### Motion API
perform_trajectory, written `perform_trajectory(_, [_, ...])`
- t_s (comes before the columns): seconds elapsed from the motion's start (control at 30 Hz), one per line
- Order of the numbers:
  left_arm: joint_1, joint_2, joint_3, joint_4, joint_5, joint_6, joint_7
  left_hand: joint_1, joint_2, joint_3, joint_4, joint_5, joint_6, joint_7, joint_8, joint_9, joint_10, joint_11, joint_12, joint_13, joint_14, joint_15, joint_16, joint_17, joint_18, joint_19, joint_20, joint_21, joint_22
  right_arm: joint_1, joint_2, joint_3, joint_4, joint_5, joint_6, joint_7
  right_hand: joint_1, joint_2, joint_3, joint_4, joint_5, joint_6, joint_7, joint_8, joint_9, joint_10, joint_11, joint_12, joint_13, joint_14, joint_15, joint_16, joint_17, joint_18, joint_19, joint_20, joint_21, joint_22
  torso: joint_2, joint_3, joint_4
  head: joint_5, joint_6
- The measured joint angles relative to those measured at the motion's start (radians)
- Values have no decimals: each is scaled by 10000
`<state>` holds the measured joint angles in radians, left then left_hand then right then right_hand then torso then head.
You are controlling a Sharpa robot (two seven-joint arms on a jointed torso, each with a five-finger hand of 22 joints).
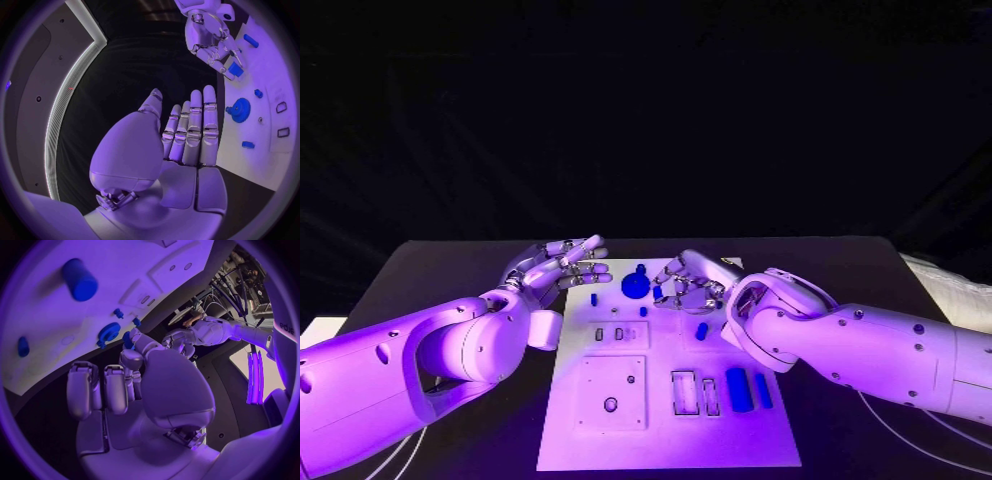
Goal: Assemble the parts on the task board
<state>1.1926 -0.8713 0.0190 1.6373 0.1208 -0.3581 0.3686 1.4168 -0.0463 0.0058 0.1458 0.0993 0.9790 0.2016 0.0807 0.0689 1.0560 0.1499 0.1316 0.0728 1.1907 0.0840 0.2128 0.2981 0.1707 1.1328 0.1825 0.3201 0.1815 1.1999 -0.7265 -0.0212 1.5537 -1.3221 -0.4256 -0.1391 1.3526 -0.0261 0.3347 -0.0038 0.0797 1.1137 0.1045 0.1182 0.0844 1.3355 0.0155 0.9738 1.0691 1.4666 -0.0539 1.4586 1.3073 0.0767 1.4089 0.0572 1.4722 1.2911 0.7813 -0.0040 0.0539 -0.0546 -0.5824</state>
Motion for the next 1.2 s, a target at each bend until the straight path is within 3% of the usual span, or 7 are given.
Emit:
perform_trajectory(0.27, [-1,24,0,-23,2,12,4,0,0,0,0,0,0,0,0,0,0,0,0,0,0,0,0,-1,0,0,0,0,-1,-268,587,-25,-11,-677,237,-490,-3,2,1,1,1,-2,-3,-42,1,0,0,-60,-38,0,0,-39,8,0,-4,5,0,-59,-20,-36,32,141,-129])
perform_trajectory(0.47, [-2,29,0,-22,4,17,5,0,0,0,0,0,0,0,0,0,0,0,0,0,0,0,0,-1,-1,0,0,0,-1,-475,900,-47,-87,-1215,555,-827,-44,-39,28,-25,1,-4,-4,-39,1,0,0,-127,-80,0,1,-74,7,0,-38,39,-45,-95,-19,-33,36,174,-153])
perform_trajectory(1.2, [-1,12,-1,92,9,18,-8,-4,3,28,-27,0,0,0,0,0,0,0,0,0,0,0,0,32,-1,0,0,0,7,-583,1139,-48,-176,-1854,1151,-1380,-238,-110,22,-31,-8,-8,-8,-2,12,-34,37,-127,-33,0,1,-74,5,0,-38,40,-46,-95,-15,-27,6,266,-375])
